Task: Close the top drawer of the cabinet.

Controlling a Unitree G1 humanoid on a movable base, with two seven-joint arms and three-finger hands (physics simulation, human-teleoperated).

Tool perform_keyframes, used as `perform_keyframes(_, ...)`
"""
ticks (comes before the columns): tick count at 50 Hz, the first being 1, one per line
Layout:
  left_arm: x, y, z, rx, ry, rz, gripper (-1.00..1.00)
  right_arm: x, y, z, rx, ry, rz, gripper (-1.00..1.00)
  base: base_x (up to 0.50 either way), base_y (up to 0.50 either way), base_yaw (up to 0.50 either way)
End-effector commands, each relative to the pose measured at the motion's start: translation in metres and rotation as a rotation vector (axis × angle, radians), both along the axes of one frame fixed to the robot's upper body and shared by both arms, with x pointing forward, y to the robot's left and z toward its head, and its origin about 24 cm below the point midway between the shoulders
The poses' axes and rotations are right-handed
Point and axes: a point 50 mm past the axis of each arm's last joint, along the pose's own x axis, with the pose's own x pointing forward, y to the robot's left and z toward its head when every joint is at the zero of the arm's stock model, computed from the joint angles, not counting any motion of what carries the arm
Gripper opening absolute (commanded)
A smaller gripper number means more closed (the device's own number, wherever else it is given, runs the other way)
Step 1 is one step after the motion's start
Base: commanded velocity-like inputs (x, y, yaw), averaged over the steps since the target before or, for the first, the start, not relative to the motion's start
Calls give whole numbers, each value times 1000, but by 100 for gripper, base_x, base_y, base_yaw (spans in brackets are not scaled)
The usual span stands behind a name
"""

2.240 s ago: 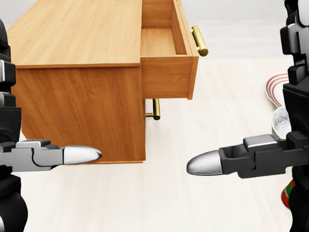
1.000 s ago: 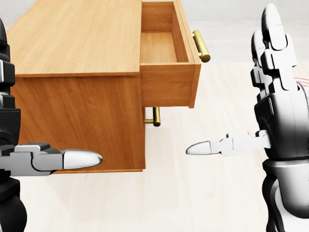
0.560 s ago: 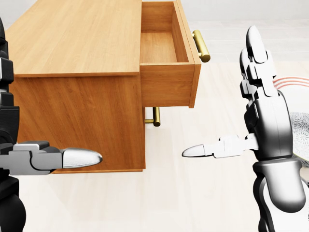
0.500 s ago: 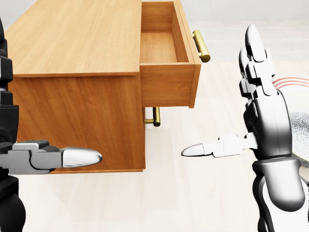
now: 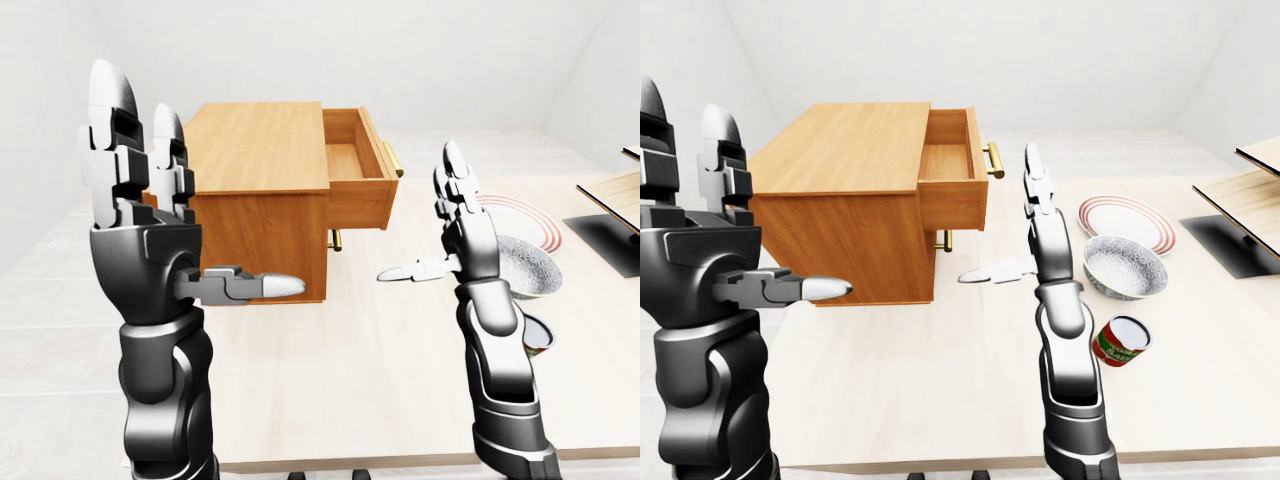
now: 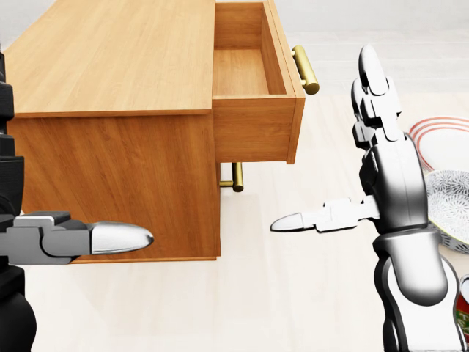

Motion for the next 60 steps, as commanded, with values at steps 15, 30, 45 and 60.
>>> perform_keyframes(15,0,1,-2,-5,12,9,100,33,17,-20,12,126,51,100,0,0,0)
perform_keyframes(30,-1,1,-1,-7,6,11,100,40,25,-27,5,173,79,100,0,0,0)
perform_keyframes(45,-2,1,-1,-13,3,7,100,56,28,-47,16,281,83,100,0,0,0)
perform_keyframes(60,-2,1,-1,-14,0,3,100,67,37,-65,33,378,105,100,0,0,0)
